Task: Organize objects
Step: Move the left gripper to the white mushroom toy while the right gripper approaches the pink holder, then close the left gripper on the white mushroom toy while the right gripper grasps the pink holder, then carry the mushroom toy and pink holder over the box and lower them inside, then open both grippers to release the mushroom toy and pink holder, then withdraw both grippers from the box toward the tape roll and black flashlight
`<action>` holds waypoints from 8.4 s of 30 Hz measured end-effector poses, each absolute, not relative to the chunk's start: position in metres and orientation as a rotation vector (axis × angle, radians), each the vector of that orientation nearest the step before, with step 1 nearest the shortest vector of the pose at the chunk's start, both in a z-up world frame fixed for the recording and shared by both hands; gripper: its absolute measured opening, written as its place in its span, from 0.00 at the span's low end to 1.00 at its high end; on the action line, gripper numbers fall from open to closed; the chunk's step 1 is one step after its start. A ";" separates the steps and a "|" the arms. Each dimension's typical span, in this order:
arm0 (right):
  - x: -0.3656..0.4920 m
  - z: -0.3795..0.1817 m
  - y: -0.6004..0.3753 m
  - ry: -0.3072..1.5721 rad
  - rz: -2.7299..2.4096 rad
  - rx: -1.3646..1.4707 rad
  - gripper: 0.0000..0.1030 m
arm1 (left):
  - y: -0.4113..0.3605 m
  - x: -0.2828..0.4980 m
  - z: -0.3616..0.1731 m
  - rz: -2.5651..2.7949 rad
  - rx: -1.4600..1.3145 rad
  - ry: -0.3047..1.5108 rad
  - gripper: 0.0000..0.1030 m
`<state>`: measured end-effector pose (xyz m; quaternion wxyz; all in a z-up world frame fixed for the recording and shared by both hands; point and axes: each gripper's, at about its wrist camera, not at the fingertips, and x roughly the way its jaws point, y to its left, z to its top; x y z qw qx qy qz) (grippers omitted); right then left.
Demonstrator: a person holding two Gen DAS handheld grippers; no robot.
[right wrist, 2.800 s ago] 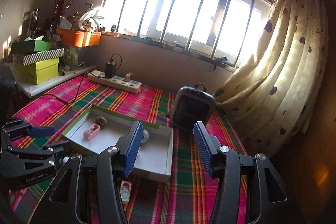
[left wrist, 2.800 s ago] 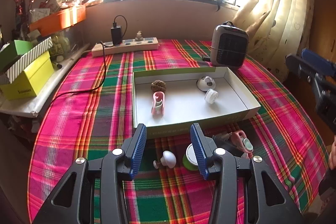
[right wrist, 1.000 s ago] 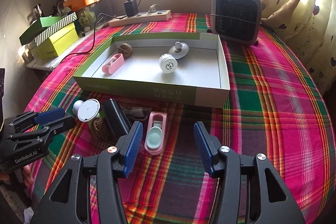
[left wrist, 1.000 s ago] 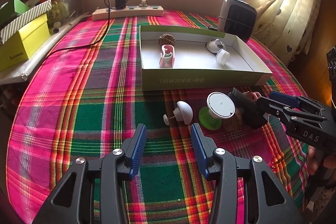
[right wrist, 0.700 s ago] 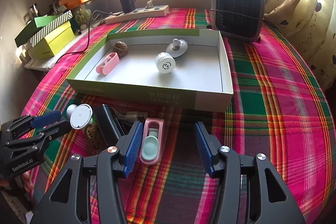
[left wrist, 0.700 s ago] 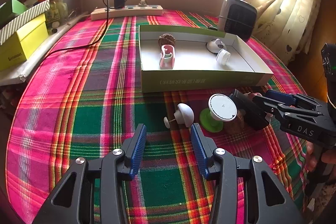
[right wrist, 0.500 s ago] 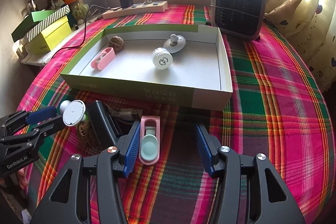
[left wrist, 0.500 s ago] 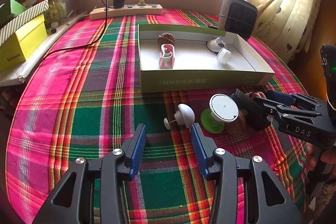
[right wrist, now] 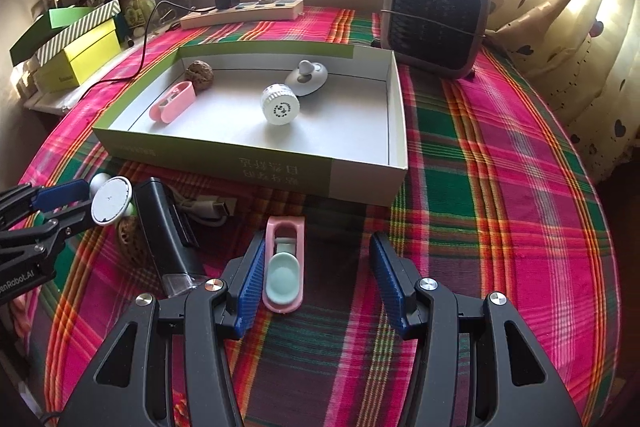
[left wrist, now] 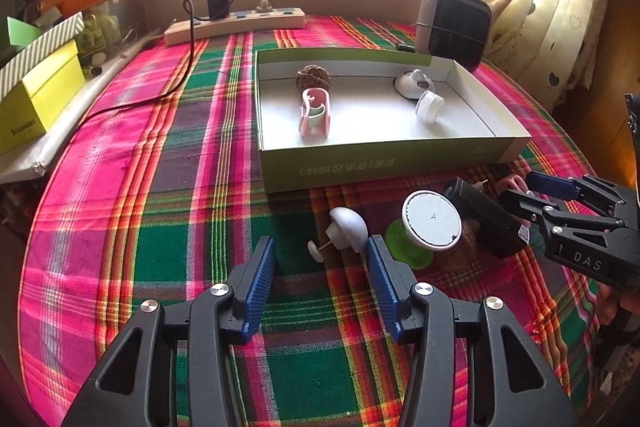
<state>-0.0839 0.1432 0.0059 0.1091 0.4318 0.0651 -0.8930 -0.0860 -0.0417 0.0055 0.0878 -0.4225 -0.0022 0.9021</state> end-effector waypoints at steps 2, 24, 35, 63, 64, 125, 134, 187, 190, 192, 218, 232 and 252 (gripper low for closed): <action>-0.083 0.006 0.144 0.196 -2.628 1.268 0.50 | -0.041 -0.088 0.005 2.688 -1.262 0.003 0.44; -0.081 0.006 0.143 0.187 -2.613 1.251 0.39 | -0.043 -0.100 0.007 2.716 -1.260 -0.011 0.33; -0.080 0.006 0.141 0.183 -2.590 1.239 0.24 | -0.044 -0.100 0.008 2.719 -1.261 -0.008 0.24; -0.079 0.005 0.140 0.182 -2.584 1.238 0.18 | -0.047 -0.100 0.008 2.730 -1.261 -0.004 0.24; -0.079 0.005 0.140 0.181 -2.584 1.238 0.18 | -0.047 -0.100 0.008 2.731 -1.260 -0.004 0.22; -0.166 0.061 0.109 0.165 -2.448 1.109 0.18 | -0.008 -0.147 0.053 2.672 -1.104 0.067 0.21; -0.203 0.049 0.097 0.149 -2.340 1.163 0.18 | -0.002 -0.170 0.043 2.646 -1.124 0.069 0.21; -0.252 0.011 0.068 0.250 -2.282 1.296 0.18 | 0.011 -0.207 0.010 2.588 -1.235 0.106 0.22; -0.252 0.011 0.068 0.252 -2.284 1.296 0.18 | 0.011 -0.207 0.010 2.588 -1.236 0.104 0.22; -0.252 0.010 0.068 0.252 -2.285 1.296 0.18 | 0.011 -0.207 0.010 2.590 -1.236 0.106 0.22; -0.249 0.011 0.070 0.236 -2.311 1.305 0.33 | 0.006 -0.205 0.010 2.602 -1.256 0.099 0.35; -0.233 0.028 0.074 0.254 -2.377 1.247 0.38 | 0.001 -0.189 0.022 2.628 -1.229 0.082 0.35; -0.182 0.057 0.095 0.202 -2.460 1.157 0.38 | -0.016 -0.144 0.044 2.687 -1.165 0.016 0.35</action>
